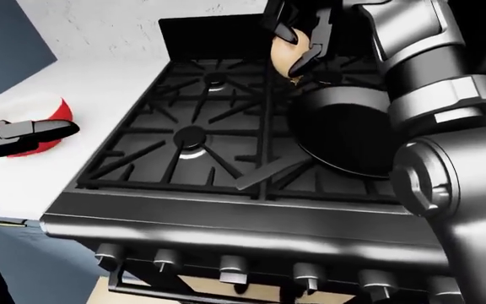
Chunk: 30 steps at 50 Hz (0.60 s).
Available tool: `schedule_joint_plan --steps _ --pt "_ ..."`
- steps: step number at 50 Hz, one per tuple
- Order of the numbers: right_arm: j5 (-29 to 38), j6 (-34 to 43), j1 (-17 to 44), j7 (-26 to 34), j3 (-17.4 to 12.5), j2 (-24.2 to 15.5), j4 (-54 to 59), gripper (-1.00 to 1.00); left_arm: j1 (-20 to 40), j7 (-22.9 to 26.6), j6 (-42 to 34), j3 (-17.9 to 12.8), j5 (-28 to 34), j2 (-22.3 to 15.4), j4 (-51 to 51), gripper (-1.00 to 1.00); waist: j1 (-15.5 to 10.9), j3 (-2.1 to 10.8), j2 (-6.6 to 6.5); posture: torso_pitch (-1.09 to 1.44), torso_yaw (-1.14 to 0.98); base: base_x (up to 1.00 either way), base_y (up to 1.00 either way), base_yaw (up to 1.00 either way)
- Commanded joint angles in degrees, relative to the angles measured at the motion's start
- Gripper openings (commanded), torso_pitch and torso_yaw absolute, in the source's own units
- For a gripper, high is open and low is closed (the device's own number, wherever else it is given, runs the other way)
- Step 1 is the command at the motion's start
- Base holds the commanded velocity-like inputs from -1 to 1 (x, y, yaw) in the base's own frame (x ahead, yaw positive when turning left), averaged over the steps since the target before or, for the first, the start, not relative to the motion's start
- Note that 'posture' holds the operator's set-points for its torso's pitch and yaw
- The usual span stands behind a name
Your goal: Pick the onion from the pan and place it in the bowl.
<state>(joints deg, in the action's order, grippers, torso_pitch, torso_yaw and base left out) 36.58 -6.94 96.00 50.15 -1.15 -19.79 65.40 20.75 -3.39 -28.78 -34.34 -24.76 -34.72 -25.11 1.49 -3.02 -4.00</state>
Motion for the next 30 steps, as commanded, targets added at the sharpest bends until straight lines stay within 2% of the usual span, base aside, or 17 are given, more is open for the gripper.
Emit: schedule_joint_plan --steps 1,6,11,12,14,16,17,18,20,22,25,27,29,30 --pt "-0.8 -1.1 3.2 -1.1 -0.7 -0.5 -2.8 -1.0 1.3 -0.3 1.7 -1.7 -0.1 -1.6 -1.8 1.0 -0.2 1.98 0.0 0.0 0.0 0.0 0.07 0.0" --pt "-0.8 -1.1 3.6 -1.0 -0.7 -0.6 -2.6 -1.0 1.4 -0.5 1.8 -1.7 -0.3 -1.9 -1.7 1.0 -0.3 1.85 -0.17 0.0 0.0 0.0 0.07 0.0" --pt "-0.8 -0.9 3.8 -1.0 -0.7 -0.5 -2.6 -1.0 1.2 -0.6 1.9 -1.7 -0.4 -1.9 -1.6 1.0 -0.4 1.35 0.56 0.0 0.0 0.0 0.07 0.0" --pt "-0.8 -0.9 3.8 -1.0 -0.7 -0.5 -2.6 -1.0 1.3 -0.6 1.9 -1.7 -0.4 -2.0 -1.5 1.0 -0.6 1.87 0.57 0.0 0.0 0.0 0.07 0.0" --pt "-0.8 -0.9 3.8 -1.0 -0.7 -0.5 -2.6 -1.0 1.3 -0.6 1.9 -1.7 -0.4 -2.0 -1.5 1.0 -0.4 2.11 1.35 0.0 0.0 0.0 0.07 0.0" --pt "-0.9 -0.9 3.9 -1.0 -0.7 -0.4 -2.6 -1.0 1.2 -0.6 2.0 -1.7 -0.4 -2.0 -1.4 1.0 -0.6 1.87 3.27 0.0 0.0 0.0 0.07 0.0" --pt "-0.8 -0.9 3.8 -1.0 -0.7 -0.4 -2.6 -1.0 1.2 -0.6 2.0 -1.6 -0.4 -2.0 -1.4 1.0 -0.5 1.33 2.43 0.0 0.0 0.0 0.08 0.0" --pt "-0.9 -0.9 3.8 -1.0 -0.7 -0.4 -2.6 -1.0 1.2 -0.6 2.1 -1.6 -0.4 -2.1 -1.3 1.0 -0.5 1.4 1.99 0.0 0.0 0.0 0.06 0.0" --pt "-0.9 -0.9 3.9 -1.0 -0.7 -0.4 -2.5 -1.0 1.3 -0.6 2.1 -1.6 -0.4 -2.0 -1.2 1.0 -0.5 1.43 2.62 0.0 0.0 0.0 0.07 0.0" --pt "-0.9 -0.9 4.0 -1.0 -0.7 -0.4 -2.4 -1.0 1.3 -0.6 2.2 -1.5 -0.3 -2.0 -1.2 1.0 -0.6 1.82 2.56 0.0 0.0 0.0 0.07 0.0" --pt "-0.9 -0.9 4.0 -1.0 -0.8 -0.4 -2.4 -1.0 1.3 -0.7 2.2 -1.5 -0.3 -1.9 -1.2 1.0 -0.8 0.99 1.39 0.0 0.0 0.0 0.07 0.0" --pt "-1.0 -0.8 4.1 -1.0 -0.8 -0.4 -2.4 -1.0 1.3 -0.7 2.1 -1.5 -0.4 -2.0 -1.2 1.0 -0.6 0.53 0.09 0.0 0.0 0.0 0.07 0.0" --pt "-1.0 -0.8 4.2 -0.9 -0.8 -0.4 -2.4 -1.0 1.3 -0.7 2.1 -1.5 -0.4 -2.0 -1.2 1.0 -0.2 1.11 -2.52 0.0 0.0 0.0 0.07 0.0" --pt "-1.0 -0.7 4.3 -0.9 -0.8 -0.4 -2.4 -1.0 1.3 -0.7 2.2 -1.5 -0.4 -2.0 -1.2 1.0 -0.2 1.93 -4.94 0.0 0.0 0.0 0.09 0.0"
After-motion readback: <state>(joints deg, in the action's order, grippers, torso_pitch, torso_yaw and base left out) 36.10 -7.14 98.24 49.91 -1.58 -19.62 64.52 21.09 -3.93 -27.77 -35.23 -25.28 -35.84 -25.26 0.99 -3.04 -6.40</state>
